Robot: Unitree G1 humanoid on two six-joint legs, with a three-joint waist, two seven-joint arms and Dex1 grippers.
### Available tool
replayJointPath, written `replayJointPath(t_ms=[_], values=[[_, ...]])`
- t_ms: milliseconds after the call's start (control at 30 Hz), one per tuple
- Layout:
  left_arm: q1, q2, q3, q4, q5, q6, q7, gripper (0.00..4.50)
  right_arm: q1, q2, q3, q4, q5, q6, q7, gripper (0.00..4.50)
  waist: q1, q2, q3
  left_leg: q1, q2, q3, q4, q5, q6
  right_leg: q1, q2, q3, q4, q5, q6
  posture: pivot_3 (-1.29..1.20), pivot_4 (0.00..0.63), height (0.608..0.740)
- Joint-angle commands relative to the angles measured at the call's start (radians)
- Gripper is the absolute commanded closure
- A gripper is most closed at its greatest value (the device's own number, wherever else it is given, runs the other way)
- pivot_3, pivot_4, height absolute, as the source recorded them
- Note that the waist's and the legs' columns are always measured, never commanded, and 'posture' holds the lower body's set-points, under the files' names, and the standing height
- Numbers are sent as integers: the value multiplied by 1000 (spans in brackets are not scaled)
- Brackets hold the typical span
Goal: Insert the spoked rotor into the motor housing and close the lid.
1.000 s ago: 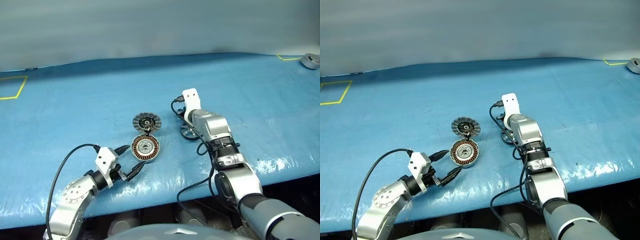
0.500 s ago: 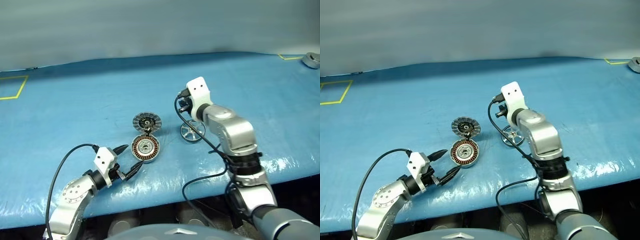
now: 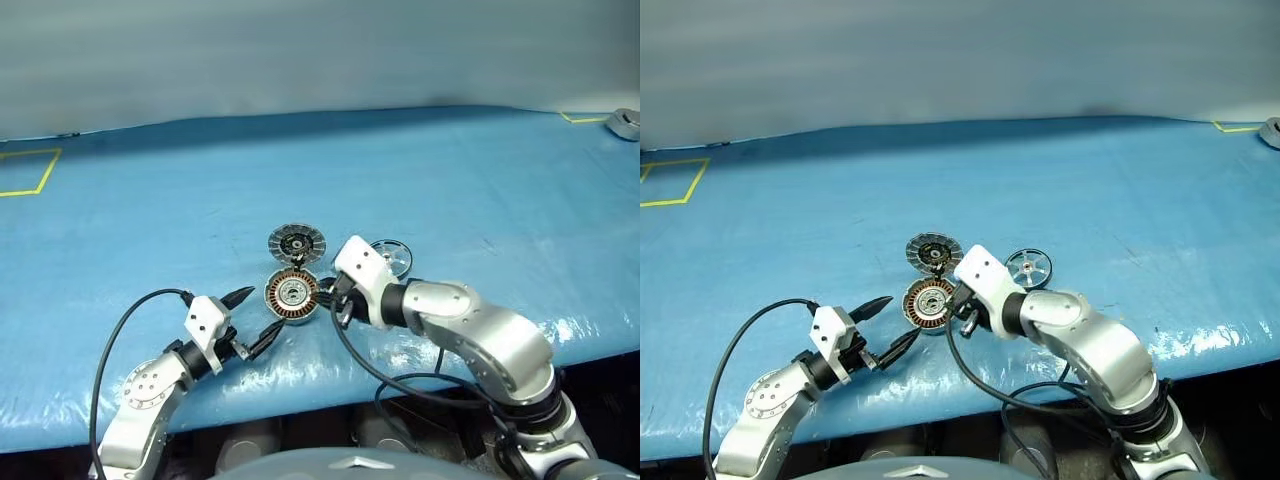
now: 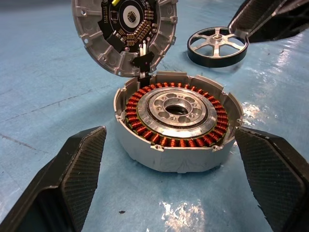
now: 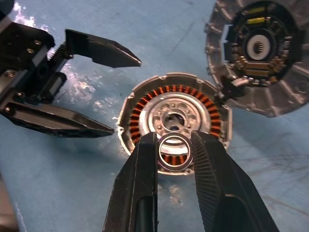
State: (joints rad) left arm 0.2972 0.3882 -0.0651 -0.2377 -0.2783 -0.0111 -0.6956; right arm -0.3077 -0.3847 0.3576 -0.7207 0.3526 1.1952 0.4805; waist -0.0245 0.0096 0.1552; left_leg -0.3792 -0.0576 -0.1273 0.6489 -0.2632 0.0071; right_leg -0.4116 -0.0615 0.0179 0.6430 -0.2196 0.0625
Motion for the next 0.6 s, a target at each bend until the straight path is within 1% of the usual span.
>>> replayJointPath(t_ms=[33,167,300,600], values=[[8,1,11,-14,-12,-31,-9,0,17,35,72,51,-60,-170,-40,3850,0,0,0,0,0,0,0,0,0,0,0,0,0,0,0,0,150,740],[12,0,8,-15,-9,-34,-10,0,28,78,111,171,-128,-290,-88,3850,0,-1,0,0,0,0,0,0,-1,0,0,0,0,1,-1,0,150,740],[12,1,6,-16,-10,-32,-11,0,42,109,109,238,-150,-344,-105,3850,2,-1,0,0,0,-1,0,0,-1,0,0,0,0,2,-4,0,150,740],[10,-2,1,-18,-9,-30,-10,0,57,170,102,319,-162,-360,-118,3850,0,-1,0,0,0,-1,-1,0,-1,0,0,0,0,2,-4,0,150,740]])
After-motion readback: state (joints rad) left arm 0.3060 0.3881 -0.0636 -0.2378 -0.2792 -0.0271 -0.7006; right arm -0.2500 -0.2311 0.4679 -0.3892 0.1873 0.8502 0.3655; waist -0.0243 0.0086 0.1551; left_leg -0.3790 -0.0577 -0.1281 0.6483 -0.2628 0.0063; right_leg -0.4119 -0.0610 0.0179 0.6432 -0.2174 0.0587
